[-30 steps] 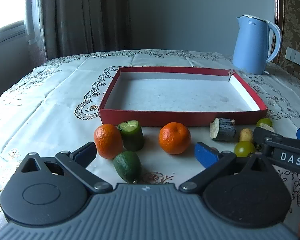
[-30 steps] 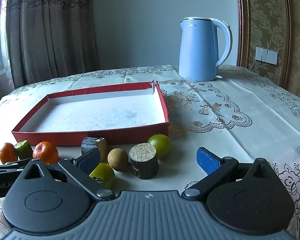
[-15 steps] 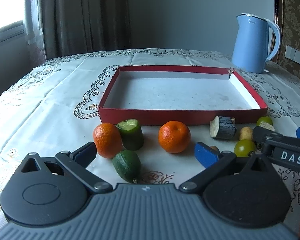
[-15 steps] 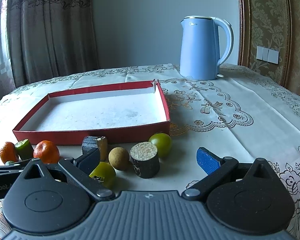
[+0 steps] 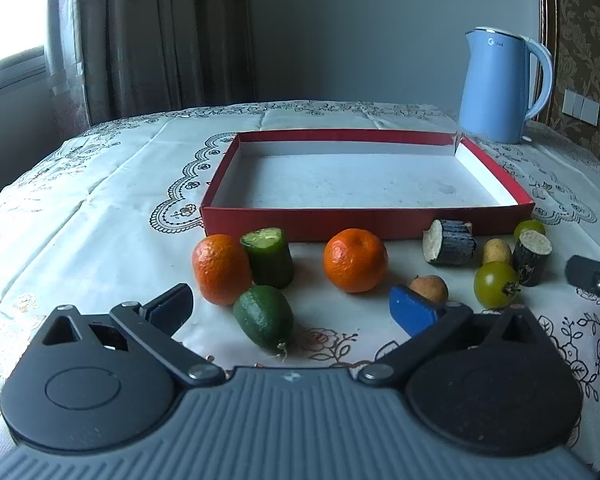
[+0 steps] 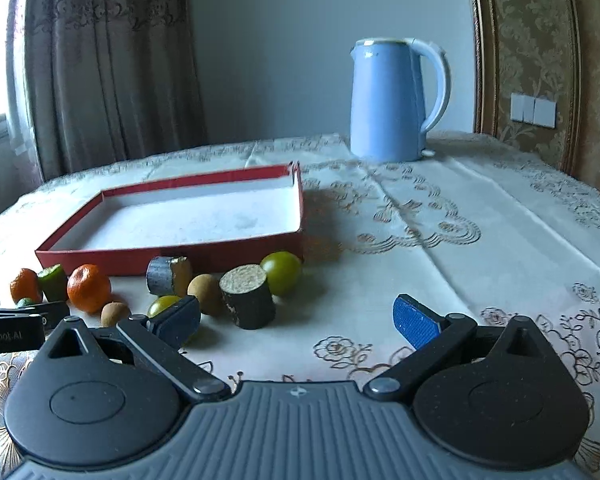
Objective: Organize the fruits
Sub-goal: 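Lower the right gripper onto the dark cylindrical vegetable slice and close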
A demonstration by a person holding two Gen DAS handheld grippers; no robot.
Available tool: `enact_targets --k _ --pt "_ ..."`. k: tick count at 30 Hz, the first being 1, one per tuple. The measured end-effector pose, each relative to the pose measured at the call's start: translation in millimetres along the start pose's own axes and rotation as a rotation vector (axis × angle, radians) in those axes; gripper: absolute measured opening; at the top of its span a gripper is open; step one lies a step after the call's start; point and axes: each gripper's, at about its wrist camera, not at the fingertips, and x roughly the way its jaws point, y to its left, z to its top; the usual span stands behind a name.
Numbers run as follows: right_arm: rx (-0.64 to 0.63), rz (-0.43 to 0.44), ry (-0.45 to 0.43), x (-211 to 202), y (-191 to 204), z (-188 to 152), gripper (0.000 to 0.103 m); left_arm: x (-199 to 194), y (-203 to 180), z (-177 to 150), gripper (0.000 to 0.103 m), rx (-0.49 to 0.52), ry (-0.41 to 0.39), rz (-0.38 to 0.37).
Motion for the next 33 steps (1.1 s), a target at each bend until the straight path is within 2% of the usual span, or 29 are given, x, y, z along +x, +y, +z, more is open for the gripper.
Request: enact_targets --k 4,9,19,25,27,28,29,31,33 --pt "-0.039 -0.001 -0.010 -2.6 0.6 0.1 0.103 -1.2 2.4 -3.2 0.103 0.005 -0.023 0.002" --pt "-0.023 -0.026 -0.016 3.4 -3.7 2.8 0.103 2.7 1.2 -5.5 0.103 0.018 -0.025 0.007" --pt "-0.061 0.046 -0.003 9.5 0.0 3.9 0.103 7.0 -2.9 -9.5 0.103 0.048 -0.036 -0.002" --pt "-0.083 0.050 0.004 17.6 6.5 6.9 0.102 9.9 2.7 -10.4 0.103 0.028 -0.026 -0.012" --pt "-0.104 0.033 0.012 22.2 11.3 8.4 0.095 11.7 3.8 -10.2 0.103 0.023 -0.023 -0.013" --pt "-0.118 0.018 0.023 25.2 14.2 9.4 0.083 12.9 4.4 -10.1 0.103 0.022 -0.019 -0.014" --pt "-0.126 0.017 0.034 28.0 15.7 10.0 0.066 14.1 4.8 -10.3 0.103 0.021 -0.016 -0.016" --pt "-0.113 0.047 0.063 33.5 15.4 11.2 0.057 16.0 5.8 -9.9 0.103 0.016 -0.008 -0.018" --pt "-0.110 0.060 0.079 37.1 16.8 10.8 0.056 16.1 7.3 -9.2 0.103 0.008 -0.010 -0.025"
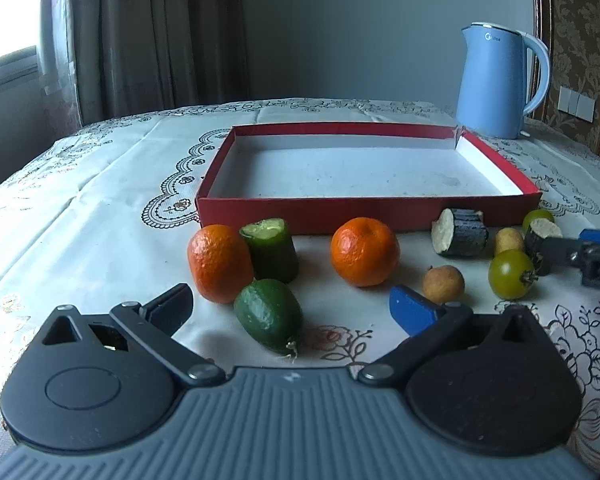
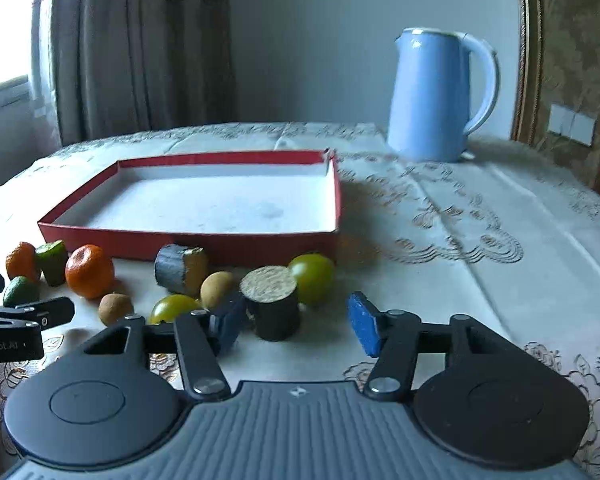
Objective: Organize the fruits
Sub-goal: 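Lower the right gripper onto the dark cylindrical vegetable slice and close, then carry the slice with the right gripper into the red tray and open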
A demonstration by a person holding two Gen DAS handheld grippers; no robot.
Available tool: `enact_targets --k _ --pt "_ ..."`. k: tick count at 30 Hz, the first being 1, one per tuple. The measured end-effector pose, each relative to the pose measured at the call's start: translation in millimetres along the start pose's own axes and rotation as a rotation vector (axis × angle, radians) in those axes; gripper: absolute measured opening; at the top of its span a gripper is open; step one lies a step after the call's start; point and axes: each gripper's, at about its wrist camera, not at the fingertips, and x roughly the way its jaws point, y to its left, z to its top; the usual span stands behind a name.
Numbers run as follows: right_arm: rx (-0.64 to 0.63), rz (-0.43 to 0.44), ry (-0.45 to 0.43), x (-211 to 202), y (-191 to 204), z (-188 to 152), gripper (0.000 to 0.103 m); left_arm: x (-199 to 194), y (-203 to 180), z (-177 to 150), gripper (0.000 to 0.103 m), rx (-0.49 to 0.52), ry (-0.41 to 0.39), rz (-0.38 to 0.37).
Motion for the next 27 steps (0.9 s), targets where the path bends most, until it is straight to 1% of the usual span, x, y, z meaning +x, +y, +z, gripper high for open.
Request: enact_targets --k 6,8,9,11,15,21,27 --pt "-0.041 0.002 0.004 3.2 7.9 -0.6 0.056 1.5 1.8 0.5 0.103 -0.010 0.005 -0.012" --pt "-0.055 0.004 0.012 6.1 10.1 0.0 0.046 1.5 1.5 0.1 0.103 -0.007 0.004 -0.016" --pt "-0.063 0.009 0.020 7.9 11.5 0.3 0.044 1.5 1.6 -0.1 0.103 -0.006 0.003 -0.017" --pt "-0.070 0.027 0.032 11.0 13.7 0.7 0.034 2.0 1.4 -0.2 0.103 -0.003 0.006 -0.018" --pt "-0.084 0.020 0.025 13.6 17.0 0.3 0.032 3.8 2.3 -0.1 0.103 -0.008 0.017 -0.021" --pt "-0.076 0.032 0.017 13.0 15.0 -0.3 0.032 4.9 4.0 -0.1 0.103 -0.023 0.029 -0.026" --pt "-0.053 0.040 -0.041 -0.9 10.2 7.3 0.032 4.9 2.3 -0.5 0.103 -0.016 0.030 -0.021"
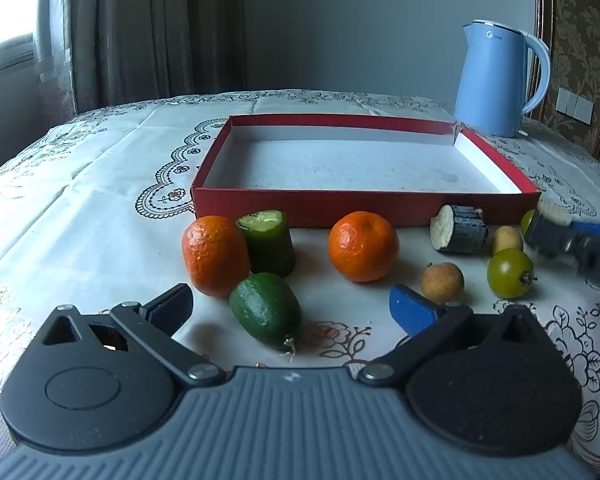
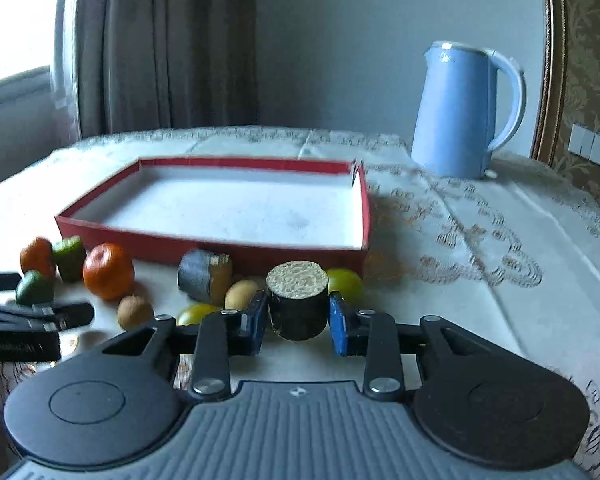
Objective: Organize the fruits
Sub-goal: 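Carry the slice with the right gripper into the red tray and open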
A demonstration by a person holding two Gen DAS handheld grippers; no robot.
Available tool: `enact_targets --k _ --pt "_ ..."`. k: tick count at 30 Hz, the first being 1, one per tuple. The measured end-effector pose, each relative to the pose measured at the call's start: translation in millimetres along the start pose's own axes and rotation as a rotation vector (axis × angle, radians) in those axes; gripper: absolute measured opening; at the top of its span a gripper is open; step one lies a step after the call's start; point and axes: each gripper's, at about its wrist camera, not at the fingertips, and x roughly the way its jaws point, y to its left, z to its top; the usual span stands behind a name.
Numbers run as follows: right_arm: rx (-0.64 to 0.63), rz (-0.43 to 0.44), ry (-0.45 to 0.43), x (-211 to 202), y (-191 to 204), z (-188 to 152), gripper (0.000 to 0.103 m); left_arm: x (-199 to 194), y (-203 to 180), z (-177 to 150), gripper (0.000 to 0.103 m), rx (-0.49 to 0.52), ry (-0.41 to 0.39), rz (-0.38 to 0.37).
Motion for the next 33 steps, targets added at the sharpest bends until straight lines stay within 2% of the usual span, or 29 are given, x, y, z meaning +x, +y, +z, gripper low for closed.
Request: enact_targets --k 5,8,13,18,22,27,28,31,33 --pt "-0.037 -0.028 -0.074 2.7 -2.8 24.7 0.032 1.0 -0.6 0.0 0.103 0.001 0.003 0.003" --pt "-0.045 -0.039 -0.079 26.2 -5.3 44.5 0.032 0.9 -1.2 -0.3 0.103 0.004 0.002 0.005" --pt "-0.035 -0.019 0.002 78.3 -8.3 69.0 0.032 0.4 -2.7 -1.3 0.103 0.007 -0.003 0.012" --pt "-0.019 -0.030 0.080 119.8 -11.0 76.5 0.032 0.5 -5.2 -1.5 0.103 0.014 -0.003 0.015" --pt "0.005 -0.035 0.115 137.5 -15.0 76.5 0.032 1.5 -7.1 -1.5 0.103 0.023 -0.001 0.019" --pt "-0.012 -0.044 0.119 139.7 -13.6 75.7 0.032 0.9 -7.8 -2.5 0.103 0.025 -0.004 0.019" --pt "-0.004 -0.038 0.116 138.4 -14.3 75.5 0.035 0.6 -7.6 -2.6 0.103 0.023 -0.005 0.018" --pt "0.047 -0.025 0.087 125.7 -19.6 77.2 0.066 -0.8 -6.4 -3.1 0.103 0.016 -0.011 0.016" --pt "0.076 0.001 0.051 105.7 -24.8 75.3 0.068 -1.5 -6.1 -3.2 0.103 0.013 -0.013 0.016"
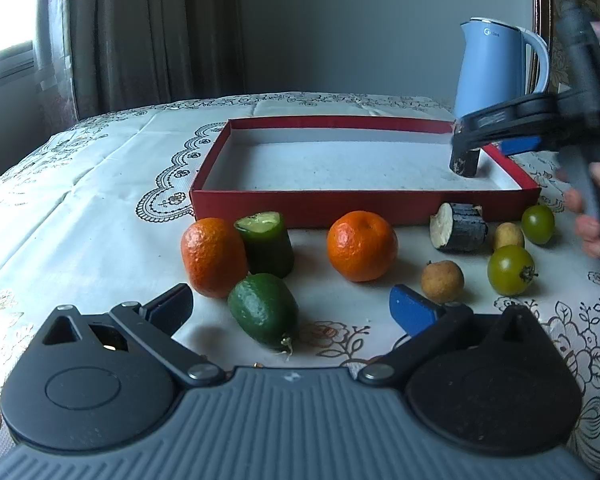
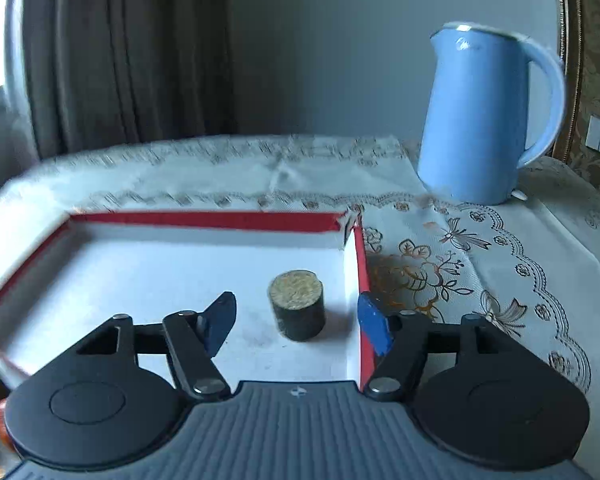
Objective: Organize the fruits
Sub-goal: 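Carry the slice with the right gripper into the red tray and open, then move the left gripper toward the dark green avocado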
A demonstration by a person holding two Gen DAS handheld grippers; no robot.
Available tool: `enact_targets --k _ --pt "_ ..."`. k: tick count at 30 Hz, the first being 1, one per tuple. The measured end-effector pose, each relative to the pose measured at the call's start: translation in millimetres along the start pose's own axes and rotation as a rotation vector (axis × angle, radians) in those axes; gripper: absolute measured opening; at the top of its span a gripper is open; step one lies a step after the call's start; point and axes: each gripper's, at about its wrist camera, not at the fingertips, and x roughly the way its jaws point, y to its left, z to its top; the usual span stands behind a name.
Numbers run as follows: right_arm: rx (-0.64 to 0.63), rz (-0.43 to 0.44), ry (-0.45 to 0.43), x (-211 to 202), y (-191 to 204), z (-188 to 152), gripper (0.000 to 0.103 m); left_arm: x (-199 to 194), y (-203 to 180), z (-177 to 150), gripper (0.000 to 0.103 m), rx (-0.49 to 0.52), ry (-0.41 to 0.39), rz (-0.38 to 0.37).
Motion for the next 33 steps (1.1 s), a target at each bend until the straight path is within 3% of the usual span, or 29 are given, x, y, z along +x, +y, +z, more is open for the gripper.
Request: enact_targets --k 5,6,8,11,17,23,28,33 --pt "-0.006 0.013 -0.064 -63.1 -11.3 -28.7 0.068 -0.5 -1.5 0.3 0.103 0.009 -0.002 0.007" --pt "-0.012 -0.020 -0.085 -76.0 -12.9 -38.0 0.069 -1.2 -1.5 0.1 0.103 0.010 -0.007 0.008" --pt "-0.023 -0.136 -0.117 -96.3 -15.1 -55.9 0.087 -2.1 -2.0 -0.2 0.103 0.014 -0.014 0.018" --pt "-0.061 -0.216 -0.119 -103.6 -15.8 -77.7 0.092 -1.7 -3.6 0.1 0.103 0.025 -0.009 0.016" --pt "-0.037 -0.174 -0.042 -94.1 -17.5 -89.5 0.092 -2.3 -4.0 -0.7 0.103 0.029 -0.013 0.027" --pt "-0.031 -0.183 -0.060 -89.0 -19.2 -90.3 0.092 -8.6 2.7 -2.6 0.103 0.005 -0.007 0.051" --pt "0.025 -0.131 -0.058 -89.5 -30.7 -90.0 0.092 -22.3 8.0 -10.4 0.103 0.036 -0.027 0.083" --pt "0.016 -0.140 -0.053 -87.8 -28.0 -89.4 0.092 -23.8 19.3 -10.8 0.103 -0.014 -0.009 0.082"
